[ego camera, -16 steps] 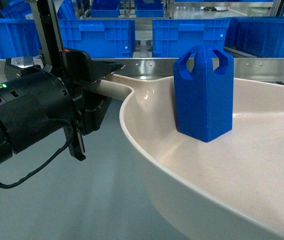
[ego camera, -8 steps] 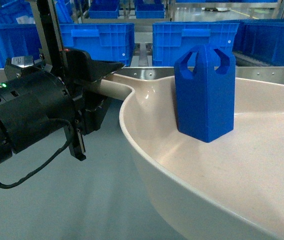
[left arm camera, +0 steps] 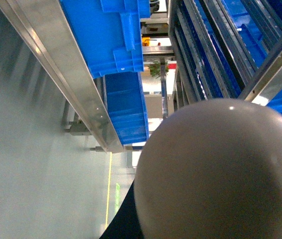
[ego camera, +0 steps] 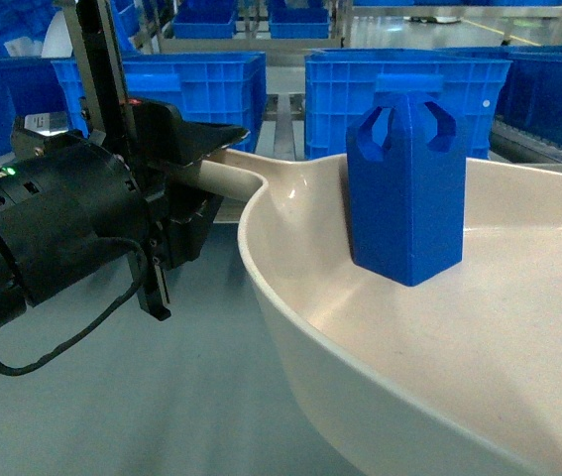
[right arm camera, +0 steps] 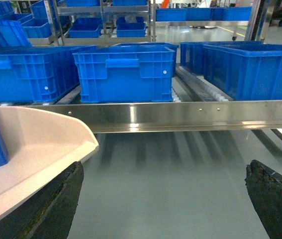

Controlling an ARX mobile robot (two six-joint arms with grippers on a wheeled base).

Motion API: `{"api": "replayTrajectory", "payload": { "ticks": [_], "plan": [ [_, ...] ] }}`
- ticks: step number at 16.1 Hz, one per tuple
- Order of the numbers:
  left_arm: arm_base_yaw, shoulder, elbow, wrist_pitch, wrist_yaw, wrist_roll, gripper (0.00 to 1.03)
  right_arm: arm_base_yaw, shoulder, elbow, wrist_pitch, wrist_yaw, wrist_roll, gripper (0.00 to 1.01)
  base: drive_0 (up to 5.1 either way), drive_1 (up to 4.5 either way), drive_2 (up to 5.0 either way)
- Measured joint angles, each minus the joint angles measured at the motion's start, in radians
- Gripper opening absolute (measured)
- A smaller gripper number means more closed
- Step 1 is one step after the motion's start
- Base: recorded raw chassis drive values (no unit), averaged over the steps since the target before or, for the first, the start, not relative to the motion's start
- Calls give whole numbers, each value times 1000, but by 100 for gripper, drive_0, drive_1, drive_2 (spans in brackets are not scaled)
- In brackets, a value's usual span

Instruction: Place part in tray to right shelf

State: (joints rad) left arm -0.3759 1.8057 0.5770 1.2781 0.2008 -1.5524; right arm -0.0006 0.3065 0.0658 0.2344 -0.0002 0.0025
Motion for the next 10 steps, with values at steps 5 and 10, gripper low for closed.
{"api": "replayTrajectory", "payload": {
  "ticks": [5, 10],
  "plan": [
    [1, 0, 0, 0, -2, 1, 14, 0, 0, 0, 0, 0, 0, 98, 3, 435, -428],
    [1, 0, 0, 1, -3, 1, 14, 0, 0, 0, -1, 0, 0, 98, 1, 431, -429]
  ]
}}
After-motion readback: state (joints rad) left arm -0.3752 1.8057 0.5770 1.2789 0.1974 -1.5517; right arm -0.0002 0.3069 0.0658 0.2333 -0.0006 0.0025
